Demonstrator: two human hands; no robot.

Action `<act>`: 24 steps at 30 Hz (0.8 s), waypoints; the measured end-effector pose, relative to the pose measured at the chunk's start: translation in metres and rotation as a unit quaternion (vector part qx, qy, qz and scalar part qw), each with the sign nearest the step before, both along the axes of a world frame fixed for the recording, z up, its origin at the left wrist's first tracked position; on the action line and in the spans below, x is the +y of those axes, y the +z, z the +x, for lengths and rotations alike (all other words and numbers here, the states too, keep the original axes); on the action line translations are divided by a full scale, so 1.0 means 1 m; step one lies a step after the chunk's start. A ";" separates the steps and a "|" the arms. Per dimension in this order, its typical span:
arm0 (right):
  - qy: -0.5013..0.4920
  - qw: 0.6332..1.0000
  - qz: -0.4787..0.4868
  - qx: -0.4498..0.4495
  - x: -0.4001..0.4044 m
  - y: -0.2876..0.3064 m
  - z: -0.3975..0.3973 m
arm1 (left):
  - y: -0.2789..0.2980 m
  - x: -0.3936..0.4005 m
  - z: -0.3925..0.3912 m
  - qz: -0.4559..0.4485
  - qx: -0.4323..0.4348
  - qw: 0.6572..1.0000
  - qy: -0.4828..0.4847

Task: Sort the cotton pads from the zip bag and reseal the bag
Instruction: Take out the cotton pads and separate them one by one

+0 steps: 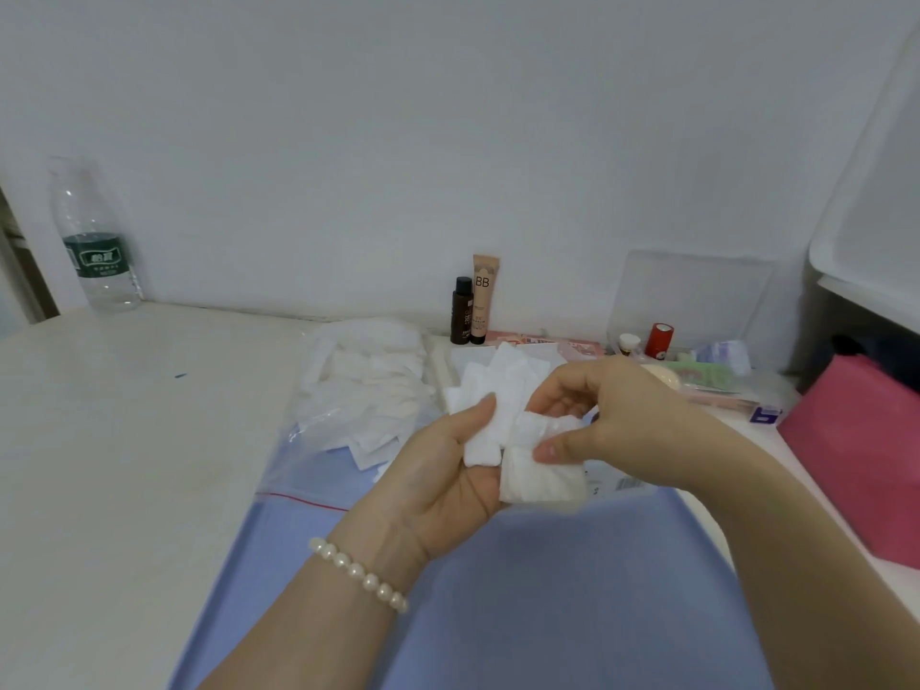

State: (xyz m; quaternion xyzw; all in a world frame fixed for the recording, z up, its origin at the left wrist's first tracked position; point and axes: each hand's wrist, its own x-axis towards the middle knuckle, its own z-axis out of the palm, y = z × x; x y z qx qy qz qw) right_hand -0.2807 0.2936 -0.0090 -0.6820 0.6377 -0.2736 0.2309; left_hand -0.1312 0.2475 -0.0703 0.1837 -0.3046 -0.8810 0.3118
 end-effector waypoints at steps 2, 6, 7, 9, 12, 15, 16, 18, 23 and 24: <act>-0.003 0.999 -0.016 0.035 0.002 0.001 0.003 | 0.001 0.001 0.001 -0.003 0.018 1.000 0.004; 0.001 0.994 -0.010 0.106 0.005 0.004 0.004 | 0.001 0.001 0.001 0.007 0.056 0.998 0.005; 0.007 0.994 -0.008 0.111 0.006 0.005 0.005 | 0.001 0.002 0.000 0.010 0.062 0.998 0.002; 0.017 0.994 -0.008 0.111 0.006 0.006 0.006 | 0.001 0.003 0.000 0.013 0.063 0.998 0.001; 0.001 0.996 -0.009 0.088 0.008 0.010 0.000 | 0.004 0.004 -0.002 0.012 0.045 0.999 0.020; -0.017 0.998 -0.011 0.057 0.015 0.021 -0.015 | 0.004 0.003 -0.005 0.030 0.031 0.996 0.080; -0.017 0.999 -0.009 0.032 0.019 0.025 -0.020 | 0.003 0.002 -0.006 0.034 0.030 0.994 0.104; 0.017 0.996 -0.002 -0.093 0.026 0.034 -0.027 | 0.000 0.001 -0.007 0.017 0.027 0.991 0.130; 0.076 0.957 -0.038 -0.278 0.019 0.026 -0.021 | -0.006 0.003 -0.012 -0.066 0.013 0.993 0.096; 0.072 0.957 -0.036 -0.278 0.014 0.020 -0.019 | -0.006 0.003 -0.012 -0.090 0.017 0.993 0.073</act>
